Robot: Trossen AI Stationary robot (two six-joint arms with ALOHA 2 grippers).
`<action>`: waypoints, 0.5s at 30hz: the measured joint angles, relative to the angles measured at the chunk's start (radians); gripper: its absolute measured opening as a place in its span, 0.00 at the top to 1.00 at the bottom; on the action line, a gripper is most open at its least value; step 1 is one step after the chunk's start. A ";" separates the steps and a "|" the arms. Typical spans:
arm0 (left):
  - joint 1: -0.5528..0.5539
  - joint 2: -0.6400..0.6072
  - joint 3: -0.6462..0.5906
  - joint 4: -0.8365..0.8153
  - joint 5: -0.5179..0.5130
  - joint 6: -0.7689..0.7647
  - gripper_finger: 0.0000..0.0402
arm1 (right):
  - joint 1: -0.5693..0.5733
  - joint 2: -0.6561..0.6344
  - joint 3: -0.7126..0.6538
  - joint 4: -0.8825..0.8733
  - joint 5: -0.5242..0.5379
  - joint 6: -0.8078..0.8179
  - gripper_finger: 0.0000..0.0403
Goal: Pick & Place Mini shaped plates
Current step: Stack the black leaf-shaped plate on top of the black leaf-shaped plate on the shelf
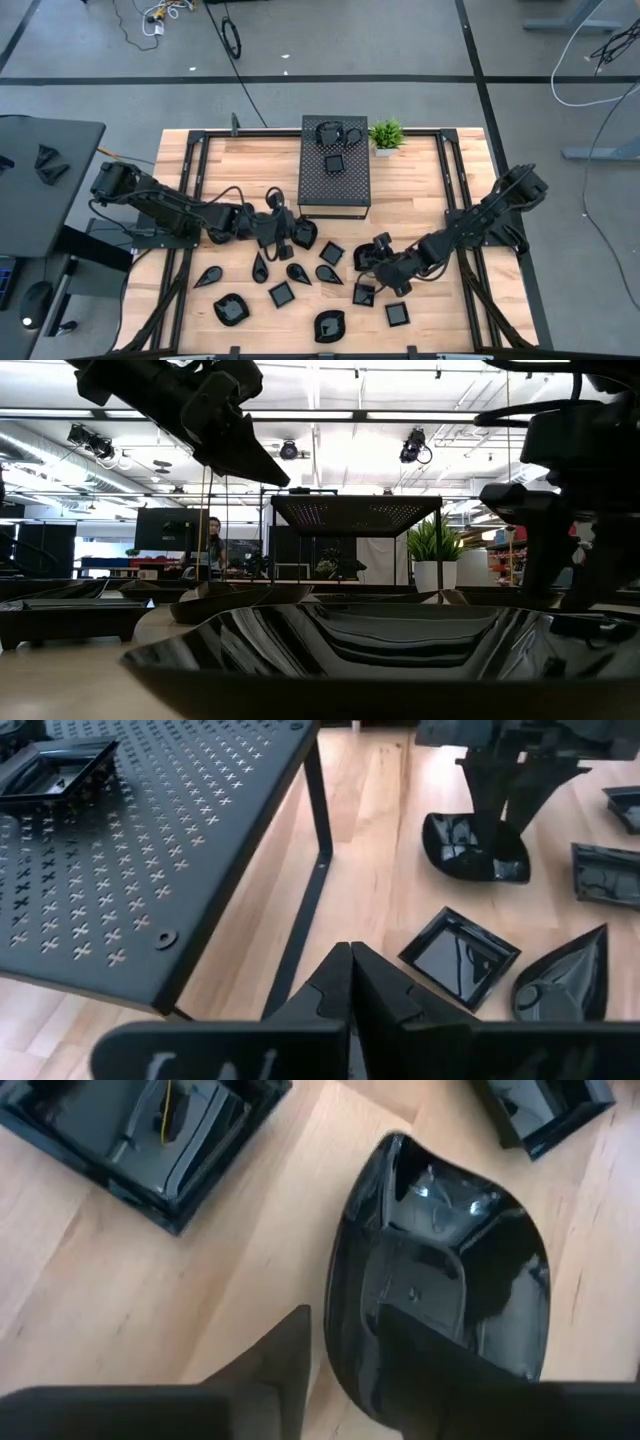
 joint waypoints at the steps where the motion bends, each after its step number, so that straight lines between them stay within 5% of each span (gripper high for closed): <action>1: 0.000 0.000 0.000 -0.001 0.002 0.000 0.98 | 0.000 0.001 0.000 0.002 0.000 0.000 0.73; 9: 0.000 0.000 0.000 0.003 0.002 -0.004 0.98 | 0.001 -0.003 0.000 0.035 -0.001 -0.002 0.96; 15: 0.000 0.000 0.000 0.003 0.002 -0.002 0.98 | 0.011 -0.085 0.000 0.033 -0.002 0.023 0.97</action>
